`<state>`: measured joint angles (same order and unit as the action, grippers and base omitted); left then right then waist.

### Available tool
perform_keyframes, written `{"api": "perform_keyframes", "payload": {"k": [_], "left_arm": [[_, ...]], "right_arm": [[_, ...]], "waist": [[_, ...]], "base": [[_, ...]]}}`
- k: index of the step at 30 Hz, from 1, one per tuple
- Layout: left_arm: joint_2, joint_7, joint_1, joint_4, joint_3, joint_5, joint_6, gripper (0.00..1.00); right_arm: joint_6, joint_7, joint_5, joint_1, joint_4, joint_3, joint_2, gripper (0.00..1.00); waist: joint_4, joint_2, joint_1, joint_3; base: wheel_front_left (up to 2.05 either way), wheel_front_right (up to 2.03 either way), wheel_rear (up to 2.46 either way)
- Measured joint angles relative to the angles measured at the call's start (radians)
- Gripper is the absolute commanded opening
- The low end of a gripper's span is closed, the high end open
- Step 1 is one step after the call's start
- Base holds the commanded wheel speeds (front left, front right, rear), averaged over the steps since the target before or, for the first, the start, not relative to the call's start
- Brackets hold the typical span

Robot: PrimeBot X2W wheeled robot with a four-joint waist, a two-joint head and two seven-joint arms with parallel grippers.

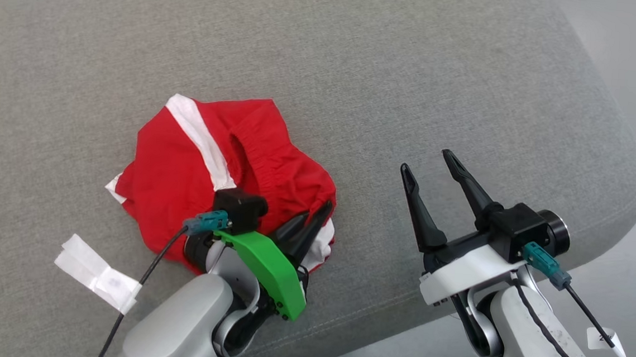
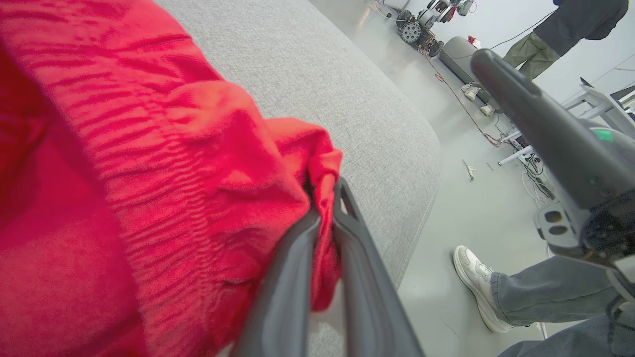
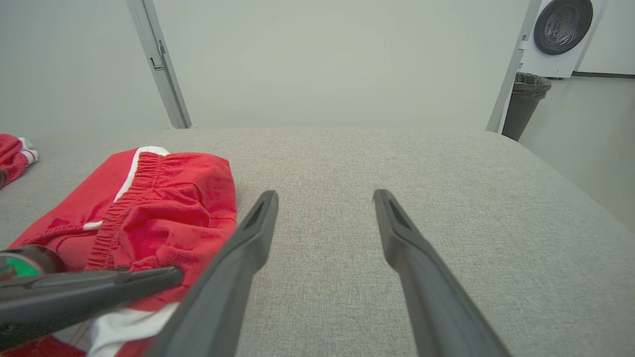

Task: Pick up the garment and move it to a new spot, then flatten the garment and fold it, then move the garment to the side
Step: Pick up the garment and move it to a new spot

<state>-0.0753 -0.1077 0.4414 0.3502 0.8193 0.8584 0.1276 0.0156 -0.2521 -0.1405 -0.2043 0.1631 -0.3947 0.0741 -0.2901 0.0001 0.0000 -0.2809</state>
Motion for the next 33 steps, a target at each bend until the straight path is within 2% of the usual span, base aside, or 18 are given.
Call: {"api": "perform_keyframes", "payload": {"k": [5,6,7,8,13,18,23,33], "left_arm": [[-0.001,-0.011,0.062,0.054,-0.024,-0.013,0.000,0.00],[-0.001,-0.013,0.071,0.063,-0.029,-0.015,0.000,0.35],[0.000,-0.018,0.077,0.070,-0.033,-0.017,0.000,0.51],[0.000,-0.018,0.081,0.078,-0.034,-0.017,0.000,1.00],[0.012,-0.020,0.082,0.098,-0.030,-0.001,0.000,1.00],[0.023,-0.014,0.077,0.095,-0.020,0.056,0.000,1.00],[0.023,0.002,0.052,0.067,-0.003,0.084,0.000,1.00],[0.025,0.009,0.024,0.010,0.017,0.121,0.000,1.00]], "right_arm": [[0.001,0.000,-0.003,0.008,-0.004,-0.007,-0.005,1.00],[0.001,0.000,-0.003,0.009,-0.004,-0.008,-0.006,1.00],[0.001,0.000,-0.003,0.011,-0.004,-0.009,-0.007,1.00],[0.001,0.000,-0.003,0.012,-0.004,-0.009,-0.007,1.00],[0.002,0.000,-0.002,0.036,0.000,-0.023,-0.007,1.00],[0.032,0.000,0.021,0.057,0.028,-0.077,-0.005,1.00],[0.057,0.000,0.047,0.068,0.068,-0.135,0.009,1.00],[0.068,0.000,0.053,0.069,0.165,-0.163,0.016,1.00]], "waist": [[-0.057,0.0000,0.0000,0.003],[-0.065,0.0000,0.0000,0.003],[-0.073,0.0000,0.0000,0.004],[-0.079,0.0000,0.0000,0.006],[-0.092,0.0000,0.0000,0.017],[-0.067,0.0000,0.0000,0.028],[-0.027,0.0000,0.0000,0.043],[0.085,0.0000,0.0000,0.081]], "base": [[0.00,0.00,0.00],[0.00,0.00,0.00],[0.00,0.00,0.00],[0.00,0.00,0.00],[0.00,0.00,0.00],[0.00,0.00,0.00],[0.00,0.00,0.00],[0.00,0.00,0.00]]}}
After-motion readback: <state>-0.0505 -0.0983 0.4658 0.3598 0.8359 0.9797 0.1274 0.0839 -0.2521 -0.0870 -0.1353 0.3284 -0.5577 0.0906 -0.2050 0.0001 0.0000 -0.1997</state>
